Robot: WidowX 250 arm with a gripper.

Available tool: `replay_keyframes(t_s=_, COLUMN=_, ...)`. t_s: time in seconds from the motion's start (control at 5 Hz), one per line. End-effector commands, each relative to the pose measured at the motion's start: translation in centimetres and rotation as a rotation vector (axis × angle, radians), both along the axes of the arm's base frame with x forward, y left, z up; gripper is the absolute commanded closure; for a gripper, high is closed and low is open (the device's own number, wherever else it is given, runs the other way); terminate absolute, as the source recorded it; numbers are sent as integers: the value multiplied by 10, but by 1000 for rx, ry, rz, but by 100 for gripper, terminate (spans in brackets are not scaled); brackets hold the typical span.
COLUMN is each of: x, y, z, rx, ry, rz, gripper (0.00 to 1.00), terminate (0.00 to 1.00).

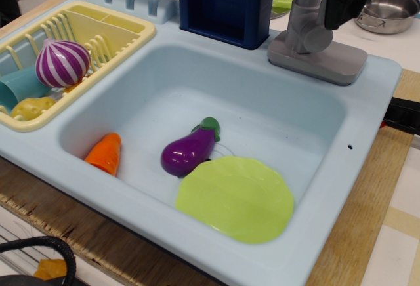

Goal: Turn lever vertical to-front

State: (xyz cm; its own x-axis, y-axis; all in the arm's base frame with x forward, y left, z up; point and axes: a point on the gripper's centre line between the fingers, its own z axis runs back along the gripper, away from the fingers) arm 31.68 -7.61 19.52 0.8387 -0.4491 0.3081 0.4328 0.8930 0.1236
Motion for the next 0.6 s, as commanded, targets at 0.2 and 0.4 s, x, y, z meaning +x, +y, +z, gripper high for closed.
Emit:
replay_keyframes(t_s=0.2, x=4, y=-20, z=10, rx=-28, ry=-66, rz=-9, gripper=100, terminate=0)
replay_keyframes(t_s=0.4, x=7, y=-22, z=9, rx=-27, ry=-38, rz=-5, gripper=100, terminate=0)
